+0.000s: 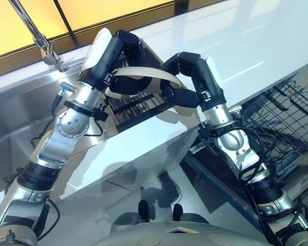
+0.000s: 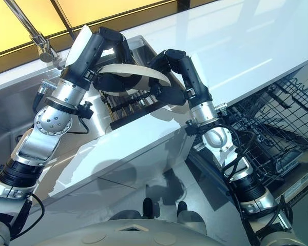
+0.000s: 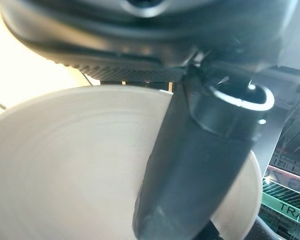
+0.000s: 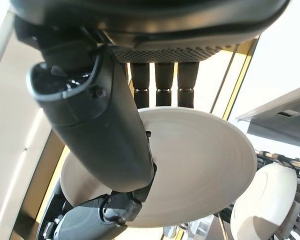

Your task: Pick up plates and place into dishwasher.

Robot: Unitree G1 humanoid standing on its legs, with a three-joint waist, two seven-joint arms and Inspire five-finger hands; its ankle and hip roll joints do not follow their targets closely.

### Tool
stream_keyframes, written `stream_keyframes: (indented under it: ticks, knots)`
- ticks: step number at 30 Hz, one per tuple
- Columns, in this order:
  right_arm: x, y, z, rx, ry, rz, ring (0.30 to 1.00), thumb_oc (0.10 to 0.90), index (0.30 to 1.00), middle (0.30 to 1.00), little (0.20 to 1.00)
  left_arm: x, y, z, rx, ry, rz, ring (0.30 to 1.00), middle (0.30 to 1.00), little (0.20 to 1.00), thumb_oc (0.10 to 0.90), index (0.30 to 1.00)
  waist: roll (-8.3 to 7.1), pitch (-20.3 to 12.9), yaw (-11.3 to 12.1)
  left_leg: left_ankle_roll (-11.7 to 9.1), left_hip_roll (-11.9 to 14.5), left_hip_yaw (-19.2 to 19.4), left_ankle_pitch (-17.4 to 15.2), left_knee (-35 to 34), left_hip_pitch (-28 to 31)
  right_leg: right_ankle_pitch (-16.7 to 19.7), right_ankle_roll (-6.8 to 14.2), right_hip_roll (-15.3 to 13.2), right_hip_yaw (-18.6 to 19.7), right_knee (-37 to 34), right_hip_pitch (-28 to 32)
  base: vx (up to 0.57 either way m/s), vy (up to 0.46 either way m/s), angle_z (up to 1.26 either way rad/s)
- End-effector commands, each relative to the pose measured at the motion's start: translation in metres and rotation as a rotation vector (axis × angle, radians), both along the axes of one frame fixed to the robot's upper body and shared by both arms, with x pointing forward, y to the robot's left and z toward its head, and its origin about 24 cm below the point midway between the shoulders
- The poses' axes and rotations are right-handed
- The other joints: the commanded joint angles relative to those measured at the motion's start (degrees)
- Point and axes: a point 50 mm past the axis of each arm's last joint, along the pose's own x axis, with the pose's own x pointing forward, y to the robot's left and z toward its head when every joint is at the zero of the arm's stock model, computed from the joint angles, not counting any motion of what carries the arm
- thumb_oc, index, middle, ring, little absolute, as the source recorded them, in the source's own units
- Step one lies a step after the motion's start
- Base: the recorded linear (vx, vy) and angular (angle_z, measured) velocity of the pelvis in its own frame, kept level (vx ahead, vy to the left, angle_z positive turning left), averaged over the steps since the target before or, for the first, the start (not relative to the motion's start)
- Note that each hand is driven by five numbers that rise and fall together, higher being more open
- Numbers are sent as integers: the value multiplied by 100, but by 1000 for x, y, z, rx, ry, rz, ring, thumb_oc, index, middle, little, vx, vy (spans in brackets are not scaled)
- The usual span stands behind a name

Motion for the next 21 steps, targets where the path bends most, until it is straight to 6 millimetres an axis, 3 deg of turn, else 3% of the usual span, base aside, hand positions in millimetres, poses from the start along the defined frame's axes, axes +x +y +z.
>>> stream_keyframes:
  ticks: [1,5,11,17,21]
  knots:
    - [-7,-20,50,204,-263,-72,300,100,300,300,200,-20,-5,33,-90,-183,-133,900,900,900,800,900,20,-563,-56,-31,-302,132,-582,68,42,-396,344,166,-52,588,-289,0,0,0]
    - [-9,-28,54,214,-313,-128,300,100,300,300,200,-20,-5,29,-138,-134,-151,900,900,900,800,900,21,-561,-65,-36,-295,138,-588,66,57,-391,346,175,-36,578,-278,0,0,0]
    - [-15,-57,70,230,-497,-336,300,100,300,300,200,-15,7,19,-185,-62,-105,900,900,900,800,900,4,-551,-63,-27,-292,153,-608,77,77,-379,346,185,-22,550,-258,0,0,0]
    - [-35,-113,99,208,-852,-755,300,100,300,300,200,-10,30,-15,-256,124,-9,900,900,900,800,900,-32,-583,-30,-2,-317,97,-606,90,46,-295,347,214,35,446,-262,0,0,0]
    - [-45,-144,103,158,-895,-954,300,100,300,300,200,-12,46,-35,-283,202,67,900,900,900,800,900,-62,-597,-11,9,-321,71,-608,102,4,-289,350,218,57,438,-287,0,0,0]
